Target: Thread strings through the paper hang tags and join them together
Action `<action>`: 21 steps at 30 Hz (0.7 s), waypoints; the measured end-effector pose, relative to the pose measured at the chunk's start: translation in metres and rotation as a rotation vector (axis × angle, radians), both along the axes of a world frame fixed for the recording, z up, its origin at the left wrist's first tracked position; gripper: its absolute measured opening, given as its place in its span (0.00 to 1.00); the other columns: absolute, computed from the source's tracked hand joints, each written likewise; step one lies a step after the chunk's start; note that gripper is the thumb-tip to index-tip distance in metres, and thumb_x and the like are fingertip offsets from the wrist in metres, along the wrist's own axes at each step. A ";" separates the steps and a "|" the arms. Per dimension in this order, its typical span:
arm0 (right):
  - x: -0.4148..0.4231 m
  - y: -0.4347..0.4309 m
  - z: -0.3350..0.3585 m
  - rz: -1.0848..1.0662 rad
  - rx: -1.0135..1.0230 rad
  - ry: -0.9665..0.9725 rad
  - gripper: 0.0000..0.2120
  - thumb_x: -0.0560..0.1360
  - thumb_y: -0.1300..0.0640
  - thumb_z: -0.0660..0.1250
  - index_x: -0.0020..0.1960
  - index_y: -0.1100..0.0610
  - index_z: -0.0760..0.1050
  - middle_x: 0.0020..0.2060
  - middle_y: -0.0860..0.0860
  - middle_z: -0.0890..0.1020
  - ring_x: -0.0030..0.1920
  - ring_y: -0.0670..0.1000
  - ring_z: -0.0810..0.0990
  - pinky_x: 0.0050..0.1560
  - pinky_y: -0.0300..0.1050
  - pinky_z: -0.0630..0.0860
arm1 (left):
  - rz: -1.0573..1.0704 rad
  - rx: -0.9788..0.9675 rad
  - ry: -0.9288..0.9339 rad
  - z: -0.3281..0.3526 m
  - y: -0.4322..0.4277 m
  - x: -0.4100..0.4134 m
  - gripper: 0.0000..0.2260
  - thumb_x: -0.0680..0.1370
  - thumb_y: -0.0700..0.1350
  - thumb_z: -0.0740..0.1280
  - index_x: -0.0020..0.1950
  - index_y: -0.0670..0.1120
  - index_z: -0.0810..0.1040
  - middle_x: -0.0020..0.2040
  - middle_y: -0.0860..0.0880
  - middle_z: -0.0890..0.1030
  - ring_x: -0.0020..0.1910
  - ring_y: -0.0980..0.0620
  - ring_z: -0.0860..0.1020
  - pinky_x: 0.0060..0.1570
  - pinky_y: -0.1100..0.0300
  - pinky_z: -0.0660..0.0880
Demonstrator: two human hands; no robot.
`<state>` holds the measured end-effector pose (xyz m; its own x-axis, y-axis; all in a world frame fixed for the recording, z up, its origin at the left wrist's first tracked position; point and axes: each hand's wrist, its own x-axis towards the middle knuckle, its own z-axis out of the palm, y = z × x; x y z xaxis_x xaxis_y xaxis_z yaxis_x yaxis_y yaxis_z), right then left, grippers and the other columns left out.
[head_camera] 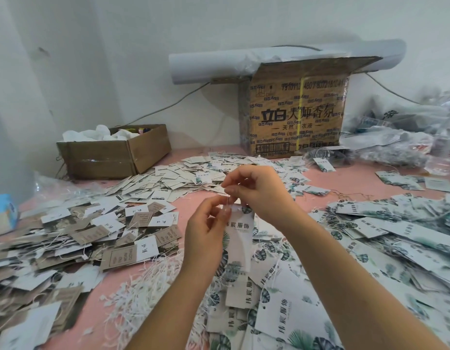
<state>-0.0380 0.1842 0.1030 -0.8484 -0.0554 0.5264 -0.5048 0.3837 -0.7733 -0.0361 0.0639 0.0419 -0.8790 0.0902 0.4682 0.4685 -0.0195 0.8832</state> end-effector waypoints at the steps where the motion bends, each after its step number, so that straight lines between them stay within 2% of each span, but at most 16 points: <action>1: 0.000 0.000 0.000 0.005 0.005 -0.005 0.15 0.71 0.70 0.68 0.35 0.50 0.75 0.28 0.44 0.78 0.28 0.39 0.76 0.29 0.30 0.71 | 0.009 -0.007 0.005 0.000 0.000 0.000 0.05 0.77 0.46 0.65 0.46 0.56 0.77 0.36 0.59 0.80 0.34 0.62 0.77 0.34 0.64 0.73; 3: 0.001 0.000 0.000 0.005 0.024 -0.004 0.14 0.71 0.70 0.68 0.36 0.51 0.76 0.29 0.47 0.79 0.28 0.39 0.77 0.31 0.33 0.74 | 0.037 -0.014 0.007 0.000 -0.001 0.000 0.06 0.76 0.46 0.67 0.44 0.58 0.78 0.36 0.56 0.79 0.35 0.57 0.76 0.36 0.56 0.74; 6: 0.002 -0.001 0.001 -0.001 0.050 -0.007 0.12 0.71 0.70 0.68 0.38 0.54 0.77 0.30 0.48 0.79 0.28 0.39 0.76 0.33 0.34 0.76 | 0.064 0.003 0.001 0.001 -0.001 -0.001 0.08 0.75 0.45 0.68 0.42 0.60 0.79 0.35 0.51 0.79 0.37 0.43 0.77 0.38 0.44 0.75; 8: 0.003 -0.001 0.001 -0.007 0.058 -0.016 0.11 0.71 0.70 0.68 0.38 0.54 0.77 0.29 0.47 0.78 0.28 0.39 0.76 0.32 0.35 0.75 | 0.068 0.007 0.002 0.003 -0.001 -0.001 0.07 0.76 0.45 0.68 0.43 0.59 0.79 0.36 0.48 0.79 0.41 0.36 0.78 0.39 0.40 0.75; 13: 0.004 0.003 0.003 -0.030 0.178 -0.037 0.09 0.72 0.66 0.68 0.40 0.53 0.78 0.32 0.47 0.78 0.32 0.44 0.73 0.36 0.35 0.72 | 0.090 -0.031 -0.006 0.002 -0.002 -0.002 0.10 0.77 0.44 0.67 0.43 0.60 0.79 0.36 0.53 0.80 0.40 0.40 0.79 0.38 0.42 0.76; 16: 0.005 0.006 0.005 -0.027 0.315 -0.086 0.08 0.72 0.63 0.69 0.39 0.52 0.77 0.32 0.46 0.77 0.32 0.42 0.73 0.34 0.32 0.72 | 0.105 -0.016 -0.013 0.002 -0.002 -0.003 0.08 0.77 0.44 0.67 0.41 0.56 0.79 0.35 0.50 0.80 0.40 0.38 0.79 0.39 0.41 0.76; 21: 0.005 0.010 0.006 -0.011 0.405 -0.142 0.11 0.71 0.63 0.71 0.35 0.49 0.74 0.29 0.44 0.76 0.28 0.38 0.72 0.32 0.30 0.70 | 0.104 -0.016 -0.015 0.001 -0.001 -0.002 0.08 0.76 0.44 0.68 0.40 0.56 0.79 0.36 0.50 0.81 0.41 0.39 0.79 0.39 0.42 0.76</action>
